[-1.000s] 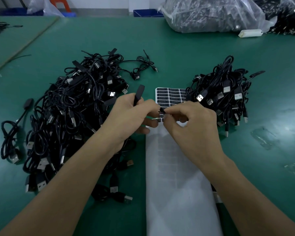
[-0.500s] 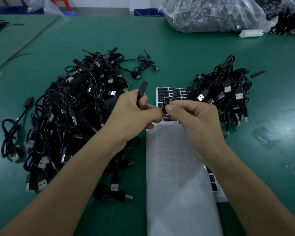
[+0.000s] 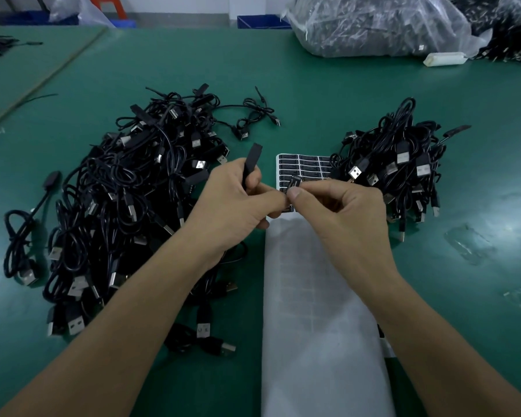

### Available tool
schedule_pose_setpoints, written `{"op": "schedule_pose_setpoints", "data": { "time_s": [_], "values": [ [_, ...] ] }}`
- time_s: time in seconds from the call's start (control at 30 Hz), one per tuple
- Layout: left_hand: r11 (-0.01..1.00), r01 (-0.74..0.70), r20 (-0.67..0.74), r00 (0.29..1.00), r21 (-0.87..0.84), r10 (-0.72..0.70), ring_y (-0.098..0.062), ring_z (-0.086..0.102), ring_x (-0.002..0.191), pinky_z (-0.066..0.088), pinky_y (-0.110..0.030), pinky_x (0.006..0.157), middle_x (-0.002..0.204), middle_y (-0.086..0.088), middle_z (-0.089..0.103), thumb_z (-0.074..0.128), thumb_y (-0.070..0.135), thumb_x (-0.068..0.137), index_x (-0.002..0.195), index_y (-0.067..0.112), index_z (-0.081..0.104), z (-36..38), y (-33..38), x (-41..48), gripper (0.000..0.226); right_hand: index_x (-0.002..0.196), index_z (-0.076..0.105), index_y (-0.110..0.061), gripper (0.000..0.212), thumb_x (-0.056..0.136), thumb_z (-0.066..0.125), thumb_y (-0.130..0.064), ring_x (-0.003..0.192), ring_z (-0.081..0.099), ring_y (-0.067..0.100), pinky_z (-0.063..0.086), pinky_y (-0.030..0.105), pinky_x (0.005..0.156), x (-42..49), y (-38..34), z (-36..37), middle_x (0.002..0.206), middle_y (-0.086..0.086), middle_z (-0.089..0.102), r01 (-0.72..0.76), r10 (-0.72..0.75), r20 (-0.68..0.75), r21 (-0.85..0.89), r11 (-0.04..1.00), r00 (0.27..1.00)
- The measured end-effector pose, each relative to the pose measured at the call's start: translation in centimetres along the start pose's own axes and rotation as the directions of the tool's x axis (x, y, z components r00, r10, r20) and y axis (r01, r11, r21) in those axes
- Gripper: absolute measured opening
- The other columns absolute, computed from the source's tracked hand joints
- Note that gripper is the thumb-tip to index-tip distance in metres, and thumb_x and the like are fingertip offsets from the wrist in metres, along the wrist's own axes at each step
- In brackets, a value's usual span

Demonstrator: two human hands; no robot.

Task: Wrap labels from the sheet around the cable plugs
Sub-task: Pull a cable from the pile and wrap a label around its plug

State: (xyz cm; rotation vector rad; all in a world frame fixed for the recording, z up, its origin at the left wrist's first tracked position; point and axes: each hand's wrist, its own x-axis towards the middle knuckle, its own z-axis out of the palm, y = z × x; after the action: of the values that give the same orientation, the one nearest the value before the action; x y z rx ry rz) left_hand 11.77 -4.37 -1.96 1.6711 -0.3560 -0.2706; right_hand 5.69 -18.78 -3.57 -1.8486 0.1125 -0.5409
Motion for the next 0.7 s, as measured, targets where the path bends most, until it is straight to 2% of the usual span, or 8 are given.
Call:
{"op": "schedule_pose_setpoints", "data": {
  "time_s": [0.03,0.1,0.2,0.37,0.47,0.53,0.63,0.7],
  "values": [
    [1.0,0.004,0.002,1.0,0.01,-0.004,-0.008,0.063,0.062,0.052,-0.019,0.053,0.066,-0.004,0.067,0.075,0.001,0.078,0.075,0.02,0.034,0.02,0.0,-0.02,0.044,0.088,0.079,-0.025,0.004,0.087,0.075,-0.023,0.059,0.062,0.007,0.05,0.02,0.057,0.06,0.12,-0.01,0.067,-0.012,0.071,-0.016,0.016,-0.008,-0.007,1.0,1.0],
    [1.0,0.01,0.003,1.0,0.028,-0.01,-0.007,0.061,0.059,0.051,-0.019,0.052,0.063,-0.002,0.065,0.074,0.001,0.078,0.075,0.02,0.034,0.04,-0.03,0.0,0.045,0.094,0.076,-0.027,0.011,0.083,0.079,-0.029,0.052,0.053,-0.001,0.043,0.012,0.055,0.23,0.52,-0.14,0.059,-0.01,0.065,-0.06,0.058,-0.041,-0.032,0.998,0.997],
    [0.999,0.012,0.004,1.0,0.044,-0.012,-0.007,0.06,0.059,0.049,-0.021,0.052,0.062,-0.002,0.064,0.073,-0.002,0.079,0.075,0.019,0.033,-0.02,-0.12,0.06,0.045,0.082,0.076,-0.027,0.004,0.082,0.08,-0.028,0.054,0.052,0.001,0.044,0.016,0.054,0.45,0.61,-0.15,0.064,-0.001,0.067,-0.083,0.082,-0.032,-0.026,0.996,0.996],
    [0.997,0.018,0.034,0.999,0.075,-0.021,-0.007,0.063,0.061,0.05,-0.021,0.053,0.065,-0.001,0.069,0.073,-0.002,0.079,0.076,0.02,0.034,-0.03,-0.17,0.16,0.045,0.075,0.076,-0.023,0.013,0.086,0.074,-0.016,0.058,0.054,0.004,0.046,0.016,0.054,0.62,0.53,-0.27,0.067,-0.002,0.071,-0.107,0.107,0.004,0.033,0.994,0.994],
    [0.998,0.022,0.04,0.999,0.067,-0.025,-0.009,0.066,0.064,0.052,-0.021,0.054,0.068,-0.004,0.068,0.074,0.0,0.08,0.076,0.019,0.035,0.0,-0.17,0.1,0.044,0.073,0.074,-0.022,0.017,0.088,0.071,-0.014,0.051,0.046,-0.001,0.039,0.012,0.049,0.67,0.57,-0.32,0.058,-0.01,0.064,-0.111,0.111,0.016,0.02,0.994,0.994],
    [0.998,0.04,0.034,0.999,0.051,-0.042,-0.01,0.069,0.068,0.056,-0.025,0.056,0.071,-0.006,0.068,0.074,0.009,0.086,0.076,0.017,0.038,0.21,-0.16,-0.02,0.039,0.074,0.073,-0.021,0.017,0.089,0.069,-0.013,0.05,0.046,-0.002,0.038,0.012,0.049,0.74,0.59,-0.33,0.057,-0.013,0.062,-0.11,0.111,-0.006,0.018,0.994,0.994],
    [0.991,0.124,0.039,0.992,-0.051,-0.122,-0.015,0.069,0.069,0.058,-0.03,0.056,0.087,-0.014,0.074,0.061,0.018,0.098,0.082,0.013,0.05,0.6,0.2,-0.03,0.02,0.074,0.072,-0.021,0.018,0.09,0.069,-0.015,0.049,0.043,-0.001,0.038,0.012,0.049,0.84,0.75,-0.34,0.054,-0.015,0.057,-0.108,0.108,-0.065,0.014,0.994,0.992],
    [0.976,0.174,0.047,0.985,-0.133,-0.169,-0.017,0.067,0.066,0.058,-0.031,0.054,0.092,-0.017,0.074,0.048,0.013,0.101,0.083,0.009,0.053,0.69,0.48,0.05,0.02,0.074,0.071,-0.02,0.018,0.09,0.068,-0.016,0.048,0.043,-0.001,0.037,0.011,0.049,0.84,0.72,-0.35,0.052,-0.017,0.054,-0.098,0.099,-0.092,0.019,0.995,0.991]
  ]
}}
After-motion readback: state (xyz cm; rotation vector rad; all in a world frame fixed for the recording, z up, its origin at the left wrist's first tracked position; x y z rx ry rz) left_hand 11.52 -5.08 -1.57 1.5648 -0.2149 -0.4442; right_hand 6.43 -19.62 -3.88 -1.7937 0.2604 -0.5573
